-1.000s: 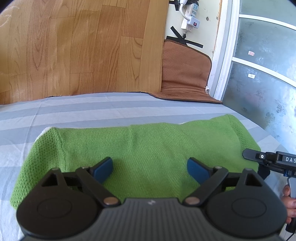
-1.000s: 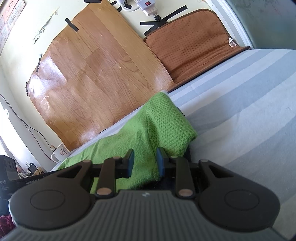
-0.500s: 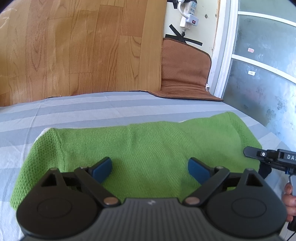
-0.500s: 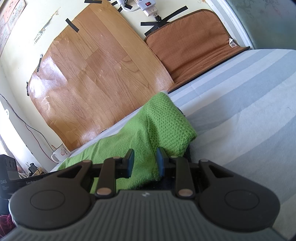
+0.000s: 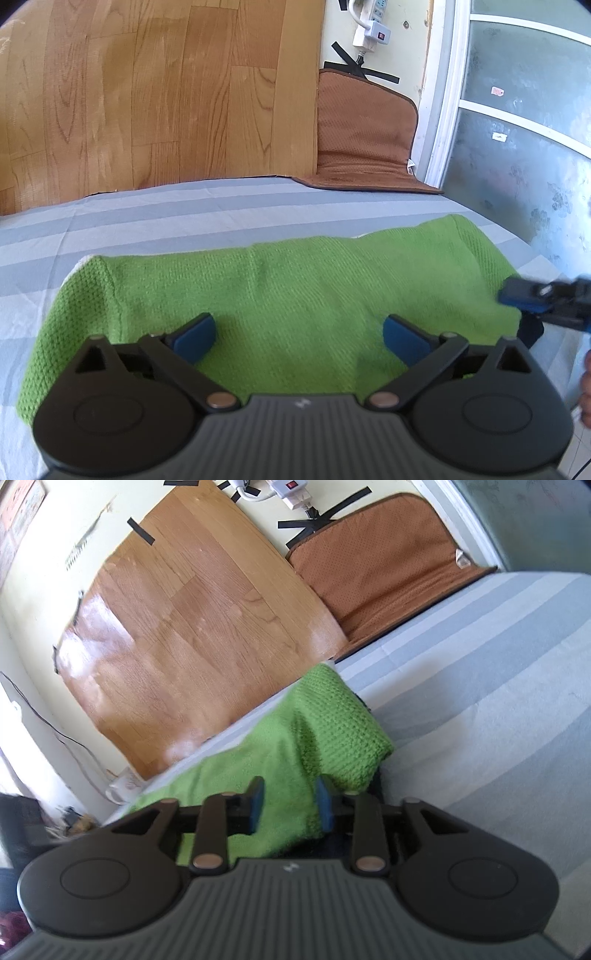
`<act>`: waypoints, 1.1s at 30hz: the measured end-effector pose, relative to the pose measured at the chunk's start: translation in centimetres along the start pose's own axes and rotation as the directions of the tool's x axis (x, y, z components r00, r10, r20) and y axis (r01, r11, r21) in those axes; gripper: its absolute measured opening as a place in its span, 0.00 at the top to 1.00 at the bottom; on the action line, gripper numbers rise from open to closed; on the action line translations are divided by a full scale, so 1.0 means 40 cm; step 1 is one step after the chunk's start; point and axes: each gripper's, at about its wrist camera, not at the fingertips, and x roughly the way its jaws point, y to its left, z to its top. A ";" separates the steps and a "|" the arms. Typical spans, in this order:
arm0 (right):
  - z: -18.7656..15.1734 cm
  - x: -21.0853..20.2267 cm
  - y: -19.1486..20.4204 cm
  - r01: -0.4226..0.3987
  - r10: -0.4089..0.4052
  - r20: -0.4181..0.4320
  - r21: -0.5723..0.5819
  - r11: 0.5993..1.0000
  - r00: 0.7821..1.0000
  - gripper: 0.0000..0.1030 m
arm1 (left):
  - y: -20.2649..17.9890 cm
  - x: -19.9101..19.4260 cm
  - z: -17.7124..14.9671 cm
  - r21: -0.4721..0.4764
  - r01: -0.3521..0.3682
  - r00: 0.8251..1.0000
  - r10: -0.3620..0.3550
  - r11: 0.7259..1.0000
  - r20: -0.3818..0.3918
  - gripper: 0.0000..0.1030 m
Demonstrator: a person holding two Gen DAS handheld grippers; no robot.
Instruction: Fold small clothes
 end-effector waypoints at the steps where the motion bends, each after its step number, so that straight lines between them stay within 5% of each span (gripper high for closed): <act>1: 0.008 -0.022 -0.003 -0.009 0.009 0.026 0.012 1.000 1.000 0.56 | 0.002 -0.001 0.000 -0.005 0.005 1.000 -0.005 1.000 0.002 0.02; 4: 0.032 -0.076 -0.026 0.043 -0.047 0.066 0.062 0.997 0.997 0.46 | 0.026 -0.013 0.000 -0.052 0.047 0.999 -0.045 0.998 0.024 0.02; 10: 0.030 -0.088 -0.075 0.128 -0.127 -0.017 0.142 0.982 0.992 0.41 | 0.080 -0.030 -0.001 -0.160 0.116 0.992 -0.107 0.980 0.065 0.16; 19: 0.059 0.031 -0.042 0.109 -0.102 -0.086 0.086 0.990 0.991 0.40 | 0.057 -0.020 0.000 -0.107 0.029 0.999 -0.025 0.994 0.046 0.42; 21: 0.056 0.061 -0.030 0.093 -0.083 -0.112 0.082 0.992 0.990 0.45 | 0.042 -0.017 0.000 -0.075 0.004 0.999 -0.001 0.997 0.041 0.43; 25: 0.059 0.092 -0.007 0.112 -0.095 -0.178 0.094 0.989 0.980 0.73 | 0.037 -0.016 0.002 -0.056 -0.004 0.999 0.006 0.998 0.036 0.41; 29: 0.108 0.059 0.080 0.034 -0.029 -0.126 0.042 0.999 0.992 0.75 | 0.091 -0.042 0.017 -0.139 0.097 0.995 -0.094 0.986 0.029 0.36; 33: 0.146 0.080 0.245 -0.057 0.040 -0.133 -0.125 0.990 0.990 0.75 | 0.216 -0.151 0.047 -0.270 0.146 0.977 -0.097 0.952 0.188 0.22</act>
